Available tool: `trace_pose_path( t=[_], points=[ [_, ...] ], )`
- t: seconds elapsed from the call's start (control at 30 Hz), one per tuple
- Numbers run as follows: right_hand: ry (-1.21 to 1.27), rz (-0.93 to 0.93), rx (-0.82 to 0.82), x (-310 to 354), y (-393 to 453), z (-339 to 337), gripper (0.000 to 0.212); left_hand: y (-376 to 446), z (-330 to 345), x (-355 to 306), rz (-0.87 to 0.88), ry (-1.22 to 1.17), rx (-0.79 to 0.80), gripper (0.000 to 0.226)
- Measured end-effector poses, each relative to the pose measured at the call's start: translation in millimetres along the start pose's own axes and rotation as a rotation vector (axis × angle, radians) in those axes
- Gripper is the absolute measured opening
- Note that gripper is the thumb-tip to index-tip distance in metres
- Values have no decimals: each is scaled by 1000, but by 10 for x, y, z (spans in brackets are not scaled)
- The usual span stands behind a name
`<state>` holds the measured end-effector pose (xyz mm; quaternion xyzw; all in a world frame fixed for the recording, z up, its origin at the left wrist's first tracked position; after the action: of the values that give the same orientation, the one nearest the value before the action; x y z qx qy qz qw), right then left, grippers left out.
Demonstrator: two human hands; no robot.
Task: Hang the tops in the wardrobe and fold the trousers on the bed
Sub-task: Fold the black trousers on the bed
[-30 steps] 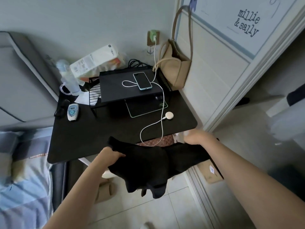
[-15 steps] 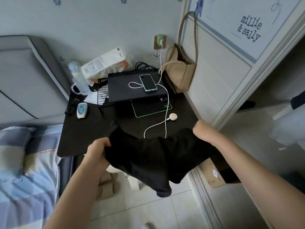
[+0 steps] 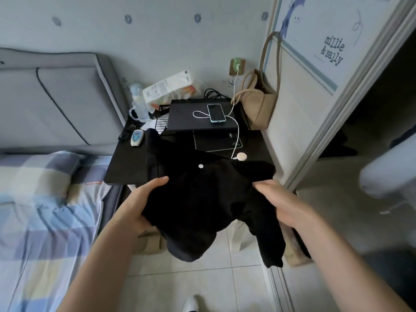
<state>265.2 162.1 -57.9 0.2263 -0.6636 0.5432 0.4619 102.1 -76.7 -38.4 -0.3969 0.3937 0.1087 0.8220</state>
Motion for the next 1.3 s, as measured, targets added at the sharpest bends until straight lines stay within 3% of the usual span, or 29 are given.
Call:
trace_pose_path(
  t=[0.17,0.3,0.4,0.47,0.57,0.67,0.87,1.1,1.3],
  points=[
    [48,-105,65,-348,-405,161,32,-455,19,406,157,-193,-44,20],
    [192,-119,32,-558,-505,291,33,-851,-74,565,395,-291,-37,33],
    [356,-85,-50,-678,-458,451,17,-1194,-193,606,437,-323,-71,39],
    [514,-14,-78,-721,-399,586,22,-1419,-342,635,465,-331,-134,42],
    [645,153,88,-652,-360,929,35,-1783,-638,742,541,-346,-238,37],
    [515,185,313,-507,-368,1294,50,-2068,-896,855,557,-331,-327,28],
    [283,196,550,-184,-453,2455,32,-2702,-1756,1218,420,-302,-596,23],
    [116,81,679,225,-385,3684,29,-3350,-3099,1759,307,-348,-894,36],
    [-96,-88,719,496,-118,4529,35,-3752,-3856,2098,231,-290,-1005,21]
  ],
)
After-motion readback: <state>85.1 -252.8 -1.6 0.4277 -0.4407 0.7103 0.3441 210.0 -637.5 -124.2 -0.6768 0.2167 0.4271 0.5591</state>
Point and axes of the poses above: each hand's wrist, its own y-axis towards the middle knuckle, its own z-axis out of the palm, x = y × z, the point moved 2 cm from there along y, towards the middle knuckle, and after that the axes turned 13 degrees about x, right-handed, at the moved point
